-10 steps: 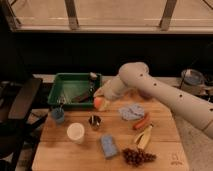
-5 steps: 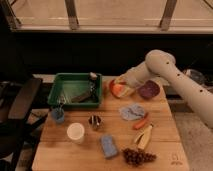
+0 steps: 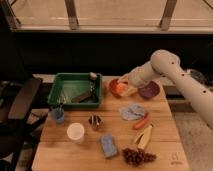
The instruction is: Place apple in purple bowl
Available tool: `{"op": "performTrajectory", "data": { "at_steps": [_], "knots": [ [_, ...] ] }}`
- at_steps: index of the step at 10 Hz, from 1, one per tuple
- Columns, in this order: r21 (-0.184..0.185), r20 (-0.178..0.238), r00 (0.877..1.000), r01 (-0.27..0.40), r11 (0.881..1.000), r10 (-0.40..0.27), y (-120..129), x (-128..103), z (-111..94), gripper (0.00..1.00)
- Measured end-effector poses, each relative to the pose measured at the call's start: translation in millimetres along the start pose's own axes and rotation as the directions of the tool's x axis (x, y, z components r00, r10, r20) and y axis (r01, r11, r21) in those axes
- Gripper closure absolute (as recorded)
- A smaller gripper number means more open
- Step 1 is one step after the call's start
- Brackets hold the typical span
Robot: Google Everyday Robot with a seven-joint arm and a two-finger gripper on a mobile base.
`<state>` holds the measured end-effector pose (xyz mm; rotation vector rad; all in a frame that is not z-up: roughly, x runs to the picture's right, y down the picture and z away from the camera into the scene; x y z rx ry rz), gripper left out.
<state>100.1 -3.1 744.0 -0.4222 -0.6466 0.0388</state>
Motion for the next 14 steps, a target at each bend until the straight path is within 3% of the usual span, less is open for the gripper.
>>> {"op": "performTrajectory", "data": {
  "at_steps": [1, 4, 6, 8, 10, 12, 14],
  "knots": [
    [0.004, -0.004, 1.000, -0.004, 1.000, 0.004, -0.5, 0.8, 0.3, 1.00],
    [0.110, -0.070, 0.995, -0.056, 0.992, 0.064, -7.1, 29.1, -17.9, 1.00],
    [0.179, -0.122, 0.986, -0.088, 0.980, 0.111, -10.3, 67.0, -43.1, 1.00],
    [0.248, -0.173, 0.968, -0.135, 0.959, 0.181, -13.4, 113.7, -74.1, 1.00],
    [0.297, -0.212, 0.945, -0.179, 0.938, 0.248, -17.7, 152.3, -95.3, 0.86],
    [0.323, -0.240, 0.922, -0.221, 0.920, 0.306, -25.4, 183.7, -102.5, 0.65],
    [0.329, -0.241, 0.911, -0.249, 0.911, 0.336, -33.3, 206.9, -101.3, 0.47]
  ]
}}
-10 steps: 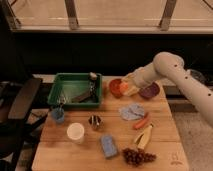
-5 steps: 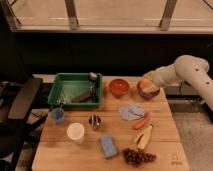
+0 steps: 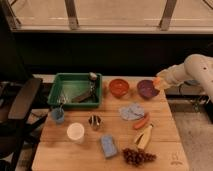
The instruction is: Place apple in purple bowl
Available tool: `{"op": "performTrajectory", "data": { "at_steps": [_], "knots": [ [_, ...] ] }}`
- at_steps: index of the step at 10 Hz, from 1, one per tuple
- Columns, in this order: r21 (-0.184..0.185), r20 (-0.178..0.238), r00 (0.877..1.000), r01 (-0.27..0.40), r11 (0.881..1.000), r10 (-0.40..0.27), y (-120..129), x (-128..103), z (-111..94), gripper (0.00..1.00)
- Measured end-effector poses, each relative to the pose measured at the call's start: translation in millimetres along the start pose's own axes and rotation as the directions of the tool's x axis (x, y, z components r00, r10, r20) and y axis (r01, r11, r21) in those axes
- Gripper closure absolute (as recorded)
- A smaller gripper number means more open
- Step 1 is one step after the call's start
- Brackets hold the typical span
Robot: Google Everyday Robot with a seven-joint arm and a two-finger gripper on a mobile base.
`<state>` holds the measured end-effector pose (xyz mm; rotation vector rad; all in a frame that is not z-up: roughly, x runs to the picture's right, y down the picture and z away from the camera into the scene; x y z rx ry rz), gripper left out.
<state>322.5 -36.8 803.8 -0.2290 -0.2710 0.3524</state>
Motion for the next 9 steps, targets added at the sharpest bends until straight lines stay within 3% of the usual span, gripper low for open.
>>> {"op": "performTrajectory", "data": {
  "at_steps": [2, 3, 6, 9],
  "knots": [
    [-0.023, 0.011, 1.000, 0.005, 1.000, -0.005, -8.3, -1.6, 22.8, 0.26],
    [-0.032, 0.021, 1.000, 0.008, 0.999, -0.007, -11.1, -6.4, 34.3, 0.22],
    [-0.072, 0.069, 0.998, 0.018, 0.997, -0.013, -14.1, -21.3, 78.4, 0.22],
    [-0.074, 0.072, 0.997, 0.016, 0.997, -0.010, -13.9, -21.0, 79.6, 0.22]
  ]
}}
